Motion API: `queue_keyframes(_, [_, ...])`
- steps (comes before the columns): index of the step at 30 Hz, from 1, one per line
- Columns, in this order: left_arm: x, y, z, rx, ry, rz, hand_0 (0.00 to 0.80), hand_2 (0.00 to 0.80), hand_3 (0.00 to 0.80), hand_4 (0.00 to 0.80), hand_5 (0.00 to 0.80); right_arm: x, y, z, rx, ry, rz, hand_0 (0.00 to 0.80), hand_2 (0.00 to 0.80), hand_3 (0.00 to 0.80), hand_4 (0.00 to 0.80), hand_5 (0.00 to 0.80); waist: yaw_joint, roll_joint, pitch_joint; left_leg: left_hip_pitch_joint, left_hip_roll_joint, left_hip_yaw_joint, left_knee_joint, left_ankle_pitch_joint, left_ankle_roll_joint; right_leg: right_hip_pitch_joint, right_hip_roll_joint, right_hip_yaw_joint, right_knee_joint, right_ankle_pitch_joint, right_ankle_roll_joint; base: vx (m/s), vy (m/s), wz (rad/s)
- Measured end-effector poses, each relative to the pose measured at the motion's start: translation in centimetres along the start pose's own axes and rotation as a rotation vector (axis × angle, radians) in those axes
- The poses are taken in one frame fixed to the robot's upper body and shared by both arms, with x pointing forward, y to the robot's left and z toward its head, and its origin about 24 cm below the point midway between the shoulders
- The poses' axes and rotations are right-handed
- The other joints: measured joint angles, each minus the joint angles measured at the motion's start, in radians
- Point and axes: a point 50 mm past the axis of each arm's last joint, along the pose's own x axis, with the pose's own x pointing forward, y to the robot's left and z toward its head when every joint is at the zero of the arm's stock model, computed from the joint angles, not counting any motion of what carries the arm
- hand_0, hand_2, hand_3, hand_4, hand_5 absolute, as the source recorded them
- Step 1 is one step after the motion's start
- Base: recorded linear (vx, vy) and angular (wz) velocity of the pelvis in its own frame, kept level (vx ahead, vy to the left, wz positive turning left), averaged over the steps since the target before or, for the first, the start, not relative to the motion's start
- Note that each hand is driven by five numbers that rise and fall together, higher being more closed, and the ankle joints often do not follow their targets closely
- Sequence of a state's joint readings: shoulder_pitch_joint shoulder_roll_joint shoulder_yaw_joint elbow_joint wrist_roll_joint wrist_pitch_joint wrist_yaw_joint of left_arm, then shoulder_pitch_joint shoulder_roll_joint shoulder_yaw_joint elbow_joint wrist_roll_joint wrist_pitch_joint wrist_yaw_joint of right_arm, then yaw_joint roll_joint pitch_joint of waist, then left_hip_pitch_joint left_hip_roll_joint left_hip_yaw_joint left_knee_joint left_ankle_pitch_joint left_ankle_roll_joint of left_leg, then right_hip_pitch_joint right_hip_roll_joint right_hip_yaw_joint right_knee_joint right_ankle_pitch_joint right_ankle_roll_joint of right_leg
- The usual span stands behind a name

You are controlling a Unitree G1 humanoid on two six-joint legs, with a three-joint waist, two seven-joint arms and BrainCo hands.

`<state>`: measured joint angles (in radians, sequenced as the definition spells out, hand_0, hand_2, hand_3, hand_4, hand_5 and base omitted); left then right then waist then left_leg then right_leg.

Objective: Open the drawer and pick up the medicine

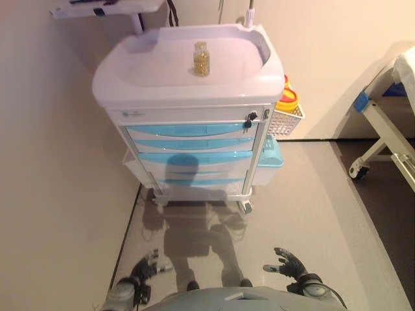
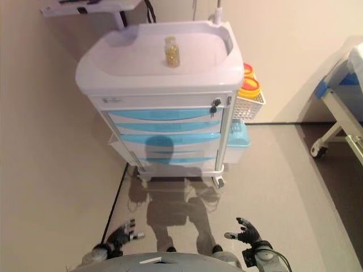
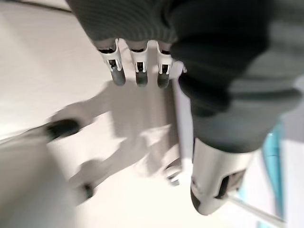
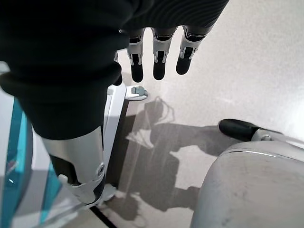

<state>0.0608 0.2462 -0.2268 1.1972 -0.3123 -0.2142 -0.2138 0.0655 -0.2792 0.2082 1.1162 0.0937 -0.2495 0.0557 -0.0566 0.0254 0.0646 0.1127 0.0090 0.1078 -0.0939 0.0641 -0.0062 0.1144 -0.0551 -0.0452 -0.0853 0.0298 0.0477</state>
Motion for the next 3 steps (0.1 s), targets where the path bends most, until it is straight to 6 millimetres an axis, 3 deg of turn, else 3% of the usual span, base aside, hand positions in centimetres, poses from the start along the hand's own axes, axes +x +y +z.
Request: queue_keyframes(3, [-0.4, -0.7, -2.5, -0.128, 0.111, -0.010, 0.000, 0.000, 0.000, 0.000, 0.000, -0.3, 0.9, -1.5, 0.035, 0.057, 0.011, 0.000, 0.000, 0.000, 0.000, 0.000, 0.001, -0.007, -0.025, 0.007, 0.005, 0.011, 0.000, 0.000, 0.001, 0.006, 0.000, -0.007, 0.000, 0.000, 0.000, 0.017, -0.018, 0.05])
